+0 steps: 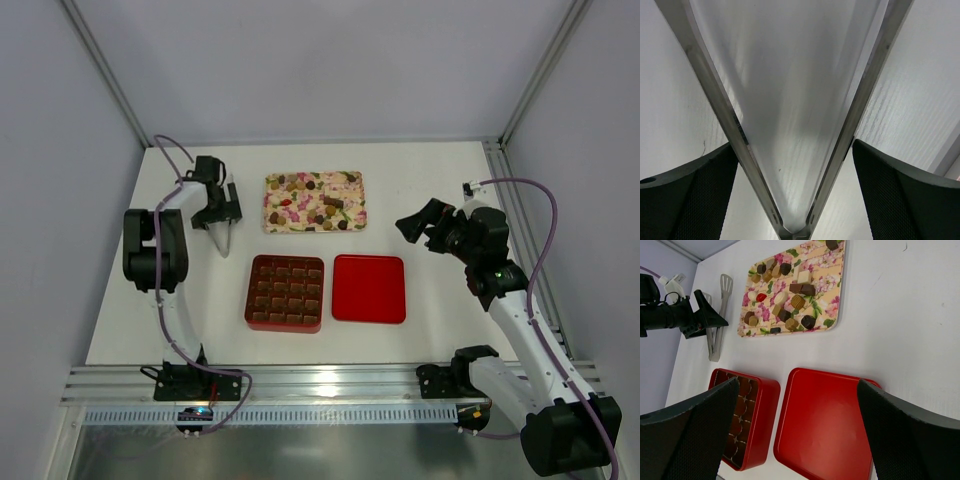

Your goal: Pack the chocolate

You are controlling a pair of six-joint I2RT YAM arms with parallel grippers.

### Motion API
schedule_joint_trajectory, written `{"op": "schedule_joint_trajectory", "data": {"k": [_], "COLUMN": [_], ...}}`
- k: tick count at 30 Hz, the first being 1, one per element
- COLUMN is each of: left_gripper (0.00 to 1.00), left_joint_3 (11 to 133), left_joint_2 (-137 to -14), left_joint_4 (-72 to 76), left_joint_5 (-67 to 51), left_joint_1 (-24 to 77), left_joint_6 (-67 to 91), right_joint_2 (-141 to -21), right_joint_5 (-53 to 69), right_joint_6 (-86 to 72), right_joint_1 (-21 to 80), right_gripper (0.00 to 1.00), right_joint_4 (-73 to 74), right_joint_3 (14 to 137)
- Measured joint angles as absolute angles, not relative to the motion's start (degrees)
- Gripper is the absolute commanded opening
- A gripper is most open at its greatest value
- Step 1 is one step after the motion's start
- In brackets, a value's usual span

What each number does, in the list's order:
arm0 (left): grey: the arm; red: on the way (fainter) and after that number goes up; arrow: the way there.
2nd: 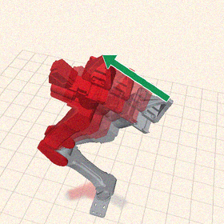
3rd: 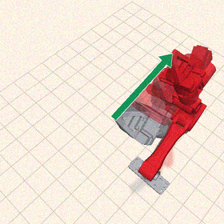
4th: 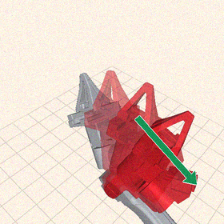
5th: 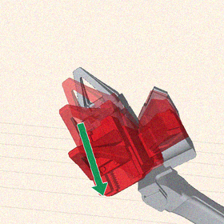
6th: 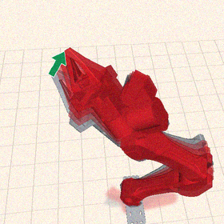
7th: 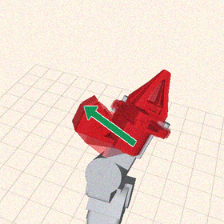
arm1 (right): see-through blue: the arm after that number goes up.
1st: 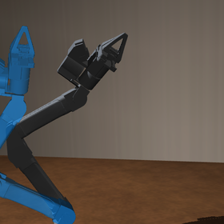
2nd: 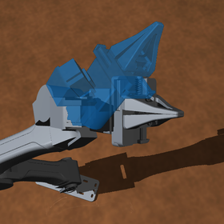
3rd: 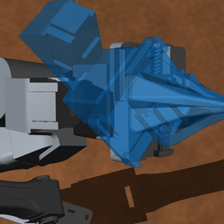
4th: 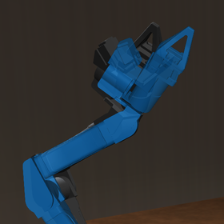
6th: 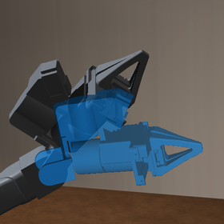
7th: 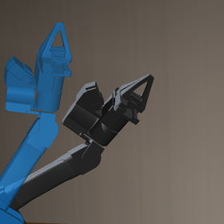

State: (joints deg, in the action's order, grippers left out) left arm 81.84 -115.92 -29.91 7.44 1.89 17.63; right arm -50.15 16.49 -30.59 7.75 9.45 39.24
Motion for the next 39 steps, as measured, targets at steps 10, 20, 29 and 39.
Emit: {"op": "schedule_joint_trajectory", "data": {"k": [10,20,29,39], "left_gripper": [0.61,0.49,0.5,0.52], "left_joint_3": [83.44,83.94,85.84,87.35], "left_joint_2": [-117.08,-116.2,-108.36,-101.82], "left_joint_4": [-30.28,-34.52,-42.11,-49.12], "left_joint_5": [7.46,9.32,11.92,12.05], "left_joint_1": [2.2,3.07,5.26,6.81], "left_joint_6": [18.24,19.51,20.53,21.04], "right_joint_2": [-50.13,-50.13,-50.13,-50.15], "right_joint_5": [16.75,17.32,17.65,18.02], "right_joint_6": [-30.57,-30.57,-30.57,-30.57], "right_joint_1": [7.75,7.75,7.75,7.75], "right_gripper": [1.0,1.0,1.0,1.0], "right_joint_4": [9.45,9.45,9.45,9.45], "right_joint_3": [39.22,39.22,39.22,39.22]}}
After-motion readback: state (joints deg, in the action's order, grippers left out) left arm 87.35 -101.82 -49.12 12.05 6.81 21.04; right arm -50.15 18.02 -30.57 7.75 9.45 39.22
